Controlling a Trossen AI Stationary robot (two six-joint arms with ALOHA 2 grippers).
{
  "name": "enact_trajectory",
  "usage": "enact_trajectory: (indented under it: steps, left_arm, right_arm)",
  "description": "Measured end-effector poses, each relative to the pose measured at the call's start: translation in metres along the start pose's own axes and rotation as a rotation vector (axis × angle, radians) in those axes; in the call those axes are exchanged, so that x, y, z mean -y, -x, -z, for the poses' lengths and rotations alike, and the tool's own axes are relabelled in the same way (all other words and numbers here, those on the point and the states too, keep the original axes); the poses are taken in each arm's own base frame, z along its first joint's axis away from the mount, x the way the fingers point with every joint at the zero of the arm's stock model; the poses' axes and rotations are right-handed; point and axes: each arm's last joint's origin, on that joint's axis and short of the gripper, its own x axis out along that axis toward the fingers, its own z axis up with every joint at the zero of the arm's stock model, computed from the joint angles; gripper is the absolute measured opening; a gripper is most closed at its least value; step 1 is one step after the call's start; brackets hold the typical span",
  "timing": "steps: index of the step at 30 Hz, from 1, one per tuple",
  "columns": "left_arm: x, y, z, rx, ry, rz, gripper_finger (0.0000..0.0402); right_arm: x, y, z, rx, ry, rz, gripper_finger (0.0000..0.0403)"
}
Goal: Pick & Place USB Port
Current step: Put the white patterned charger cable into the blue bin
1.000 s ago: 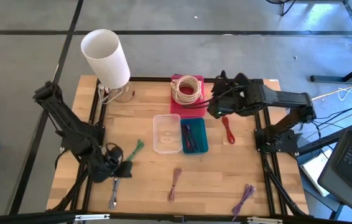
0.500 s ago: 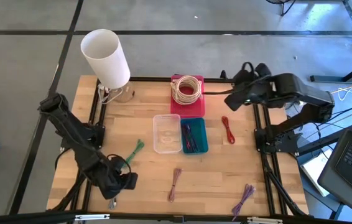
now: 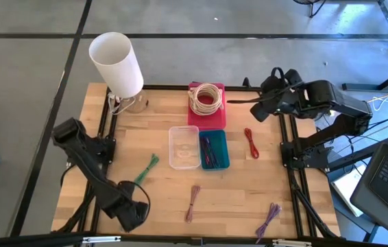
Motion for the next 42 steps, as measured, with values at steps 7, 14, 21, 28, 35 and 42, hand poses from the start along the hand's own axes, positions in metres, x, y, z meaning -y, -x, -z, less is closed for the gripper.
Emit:
enact_trajectory:
  steps: [7, 14, 21, 28, 35, 42]
  left_arm:
    - [0.005, -0.017, 0.005, 0.05, 0.019, -0.004, 0.0184]
    - [0.009, -0.034, 0.005, 0.114, 0.025, -0.044, 0.0184]
    - [0.014, -0.053, 0.006, 0.116, 0.025, -0.098, 0.0184]
    - [0.015, -0.063, 0.007, 0.12, 0.031, -0.135, 0.0184]
    - [0.016, -0.075, 0.005, 0.105, 0.028, -0.123, 0.0184]
    - [0.017, -0.072, 0.002, 0.099, 0.025, -0.107, 0.0088]
  right_arm:
    - [-0.005, -0.005, 0.003, -0.017, 0.014, -0.003, 0.0161]
    - [-0.013, -0.014, 0.009, -0.05, 0.048, 0.005, 0.0161]
    - [-0.019, -0.02, 0.014, -0.092, 0.075, -0.012, 0.0161]
    - [-0.02, -0.021, 0.015, -0.096, 0.079, -0.01, 0.0161]
    - [-0.02, -0.021, 0.015, -0.096, 0.079, -0.01, 0.0161]
    - [-0.02, -0.021, 0.015, -0.099, 0.076, -0.016, 0.0161]
